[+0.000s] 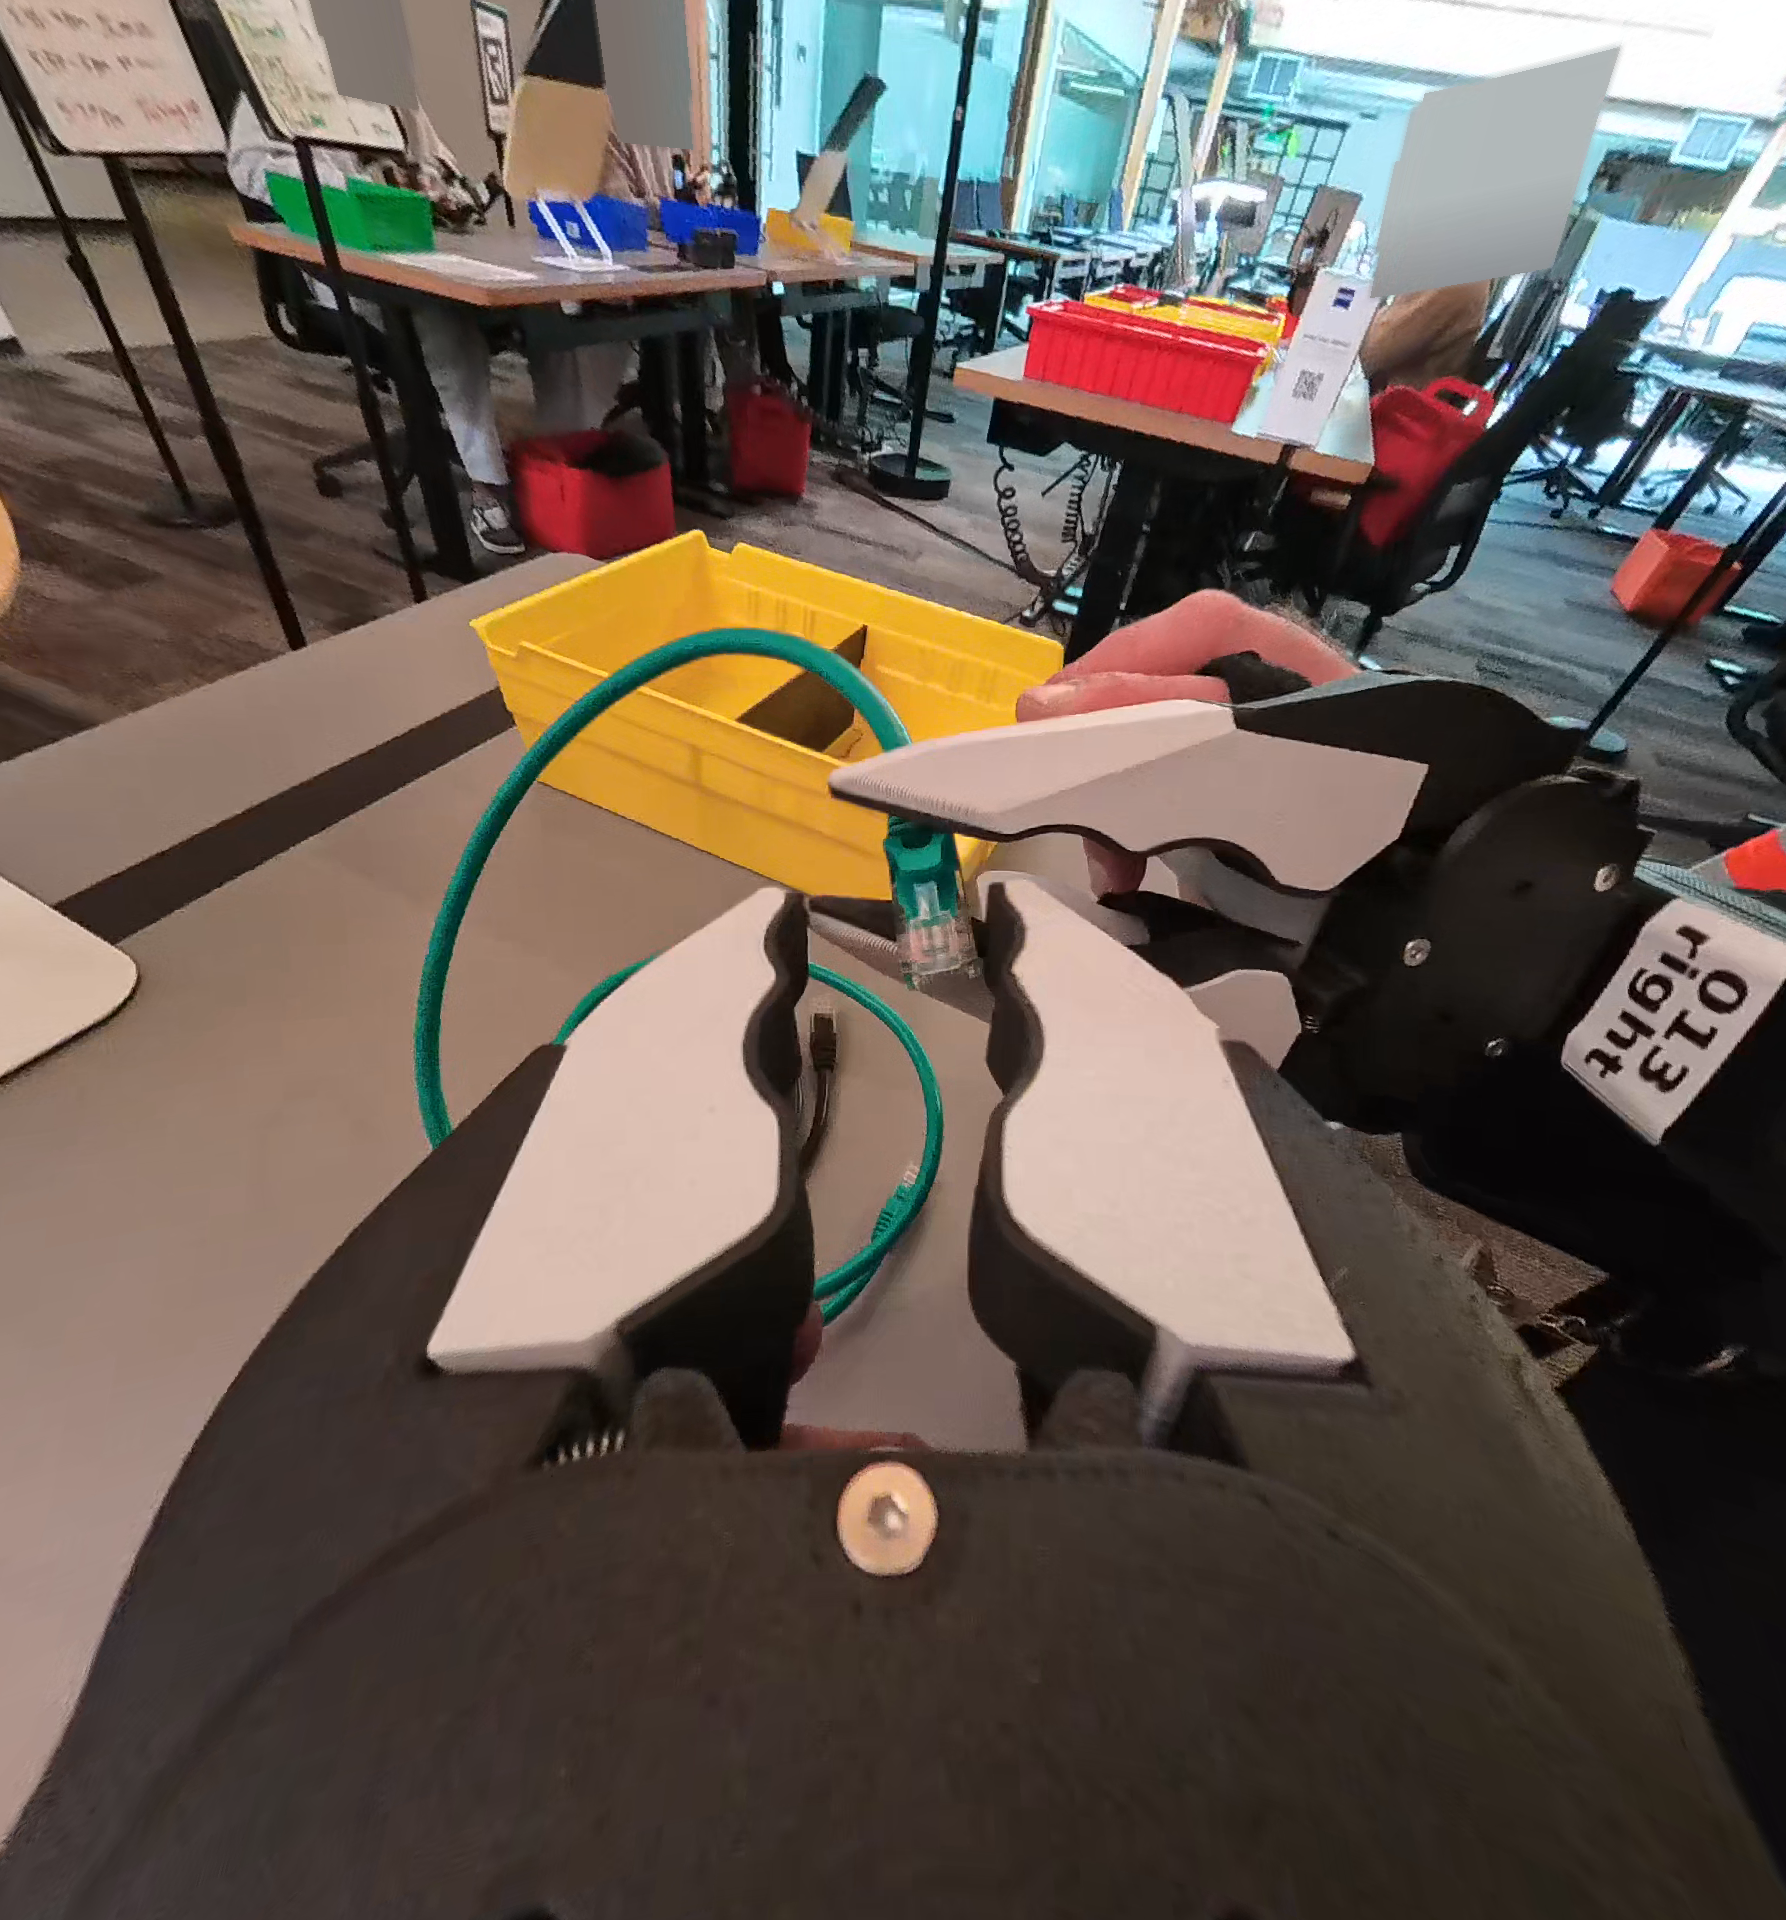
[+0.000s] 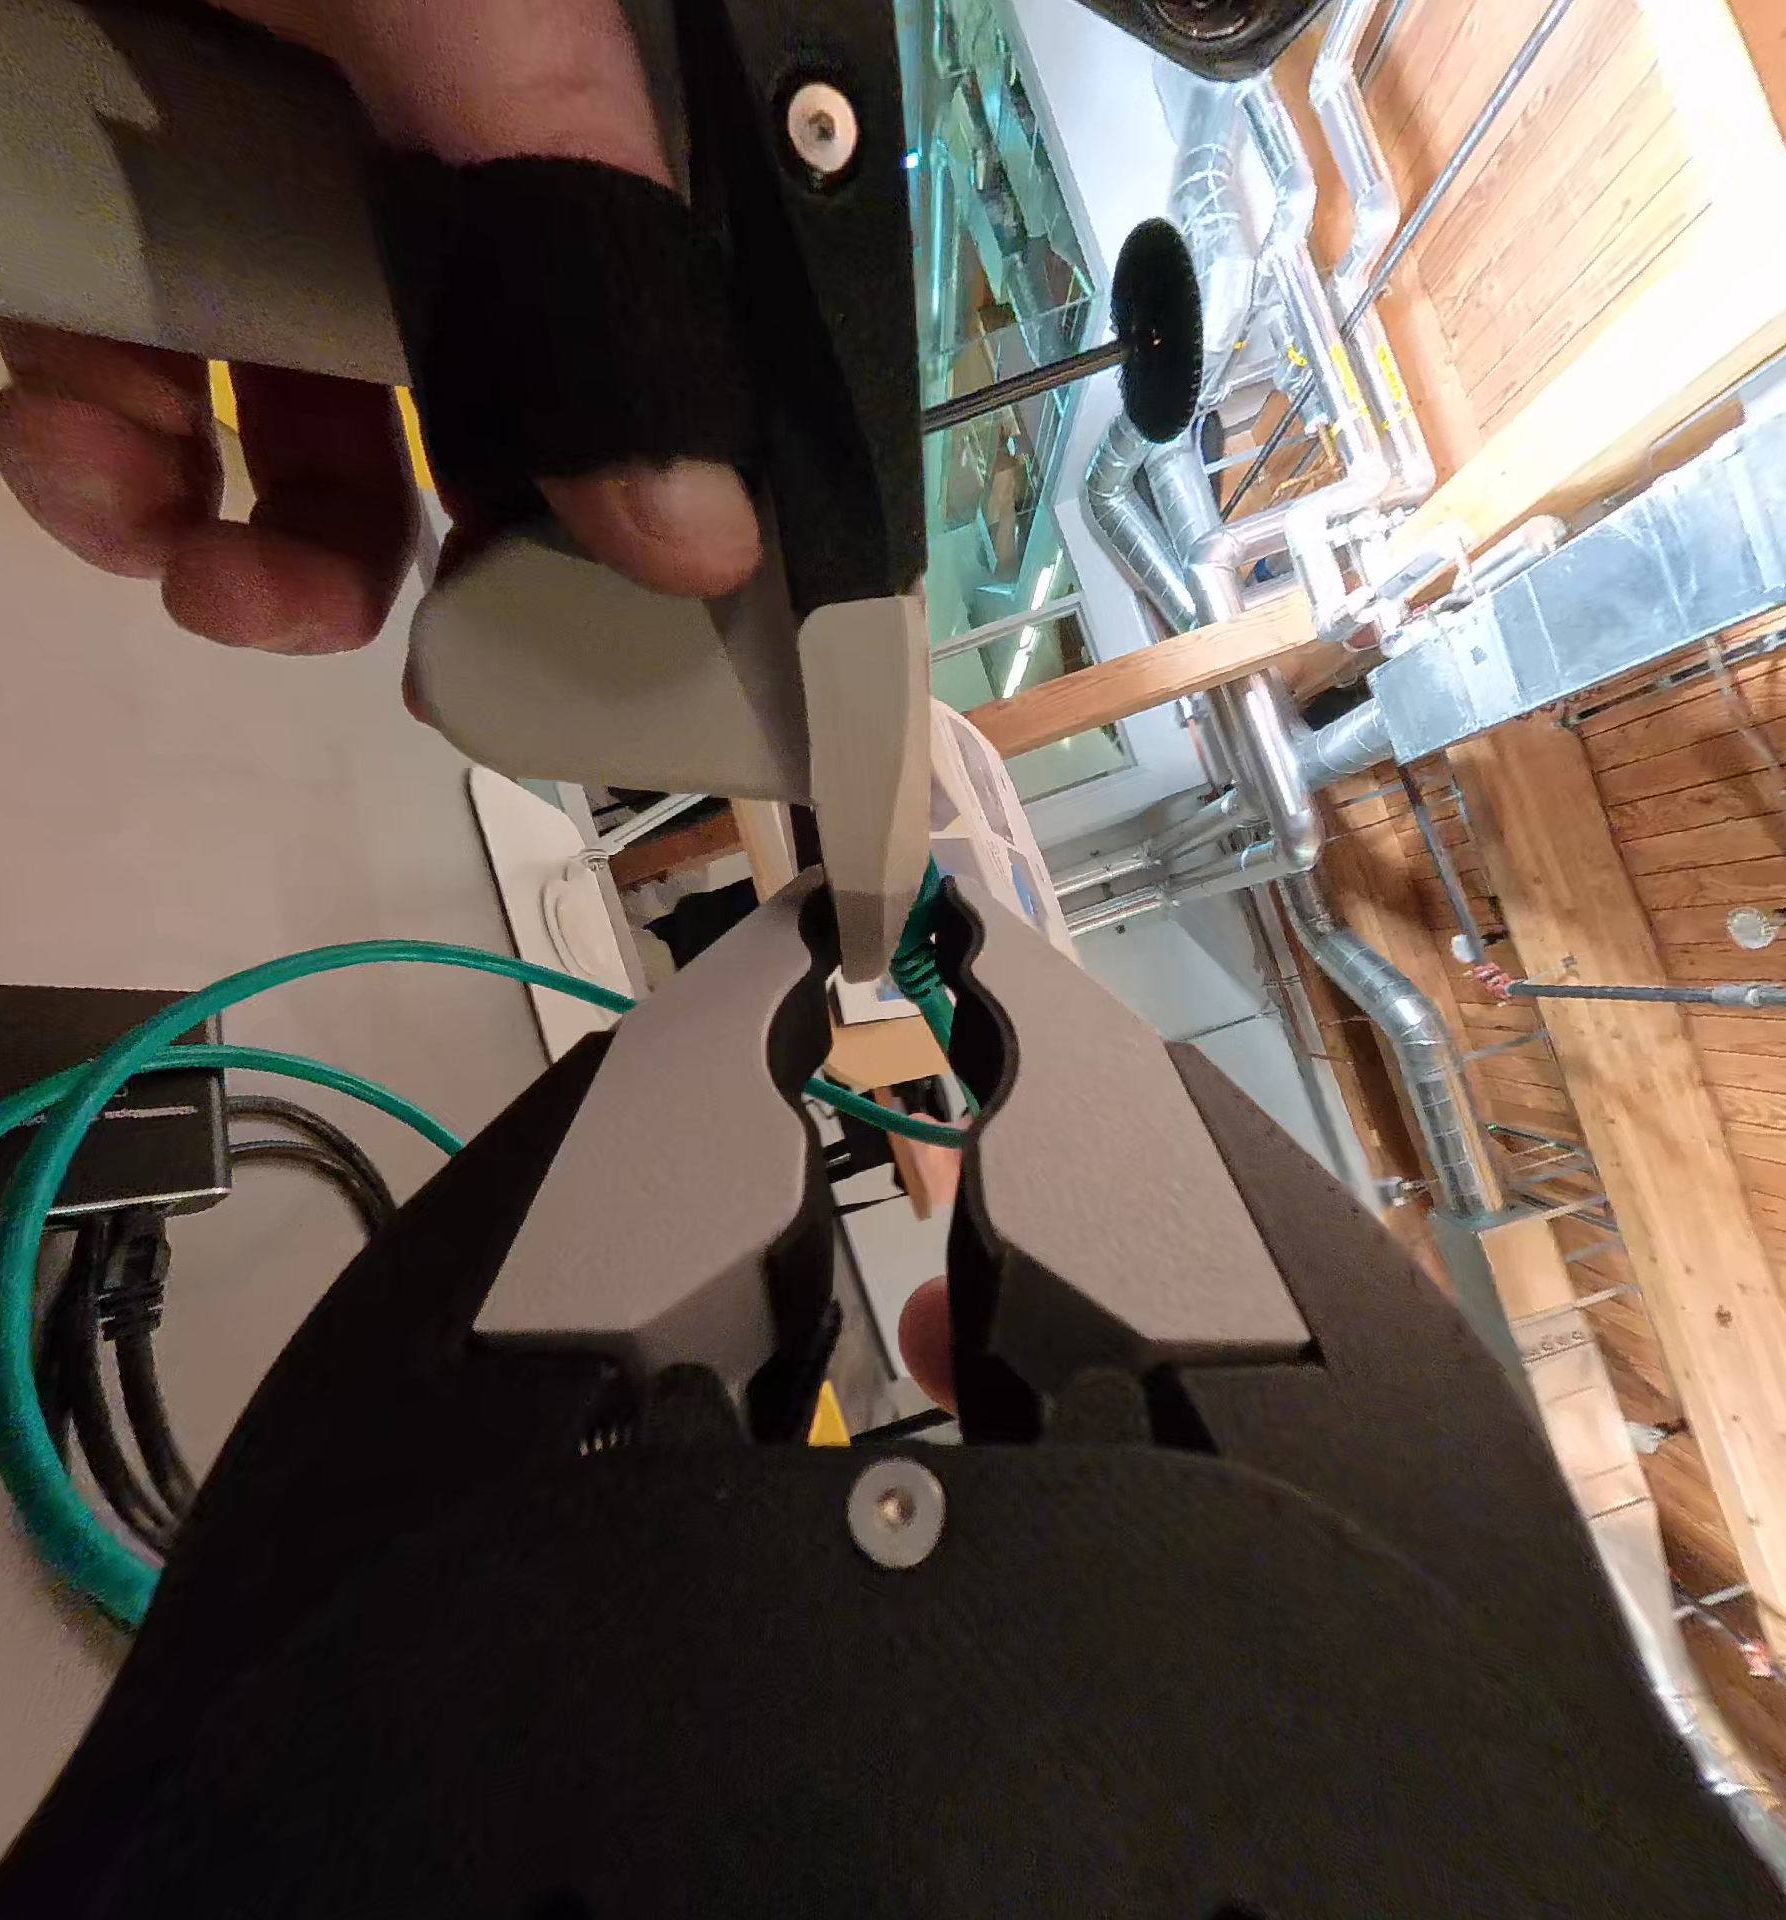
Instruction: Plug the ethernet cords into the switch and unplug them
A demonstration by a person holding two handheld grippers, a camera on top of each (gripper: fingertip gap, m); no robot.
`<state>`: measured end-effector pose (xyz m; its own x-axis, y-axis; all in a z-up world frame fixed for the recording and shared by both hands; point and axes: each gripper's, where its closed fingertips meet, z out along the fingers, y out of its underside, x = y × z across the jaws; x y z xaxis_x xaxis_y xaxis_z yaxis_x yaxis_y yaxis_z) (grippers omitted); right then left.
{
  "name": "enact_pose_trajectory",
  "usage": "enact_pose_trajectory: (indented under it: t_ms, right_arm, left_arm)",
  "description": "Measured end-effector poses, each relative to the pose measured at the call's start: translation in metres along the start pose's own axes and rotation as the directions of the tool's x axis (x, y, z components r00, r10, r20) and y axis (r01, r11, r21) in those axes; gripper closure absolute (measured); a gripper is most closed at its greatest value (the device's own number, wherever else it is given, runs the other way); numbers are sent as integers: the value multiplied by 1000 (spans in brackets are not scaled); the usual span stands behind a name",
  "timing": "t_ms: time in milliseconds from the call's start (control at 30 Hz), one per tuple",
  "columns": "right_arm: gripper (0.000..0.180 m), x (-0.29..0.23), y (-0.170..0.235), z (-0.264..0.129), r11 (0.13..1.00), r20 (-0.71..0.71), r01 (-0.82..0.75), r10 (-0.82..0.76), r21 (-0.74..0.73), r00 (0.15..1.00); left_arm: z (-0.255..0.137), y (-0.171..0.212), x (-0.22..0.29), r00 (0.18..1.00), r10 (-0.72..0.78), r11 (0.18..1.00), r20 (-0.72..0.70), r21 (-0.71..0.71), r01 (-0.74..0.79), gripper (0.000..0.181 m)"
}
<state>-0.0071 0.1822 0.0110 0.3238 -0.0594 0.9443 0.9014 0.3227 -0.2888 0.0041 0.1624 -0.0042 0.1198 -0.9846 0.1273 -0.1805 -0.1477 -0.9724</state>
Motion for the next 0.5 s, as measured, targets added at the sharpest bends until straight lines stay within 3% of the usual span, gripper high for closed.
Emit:
enact_pose_trajectory:
  t_ms: [500]
  right_arm:
    - [165,-3,-1,-1,998,28,41,-42,55,999]
  left_arm:
    - [2,2,0,998,-37,999,-44,25,38,153]
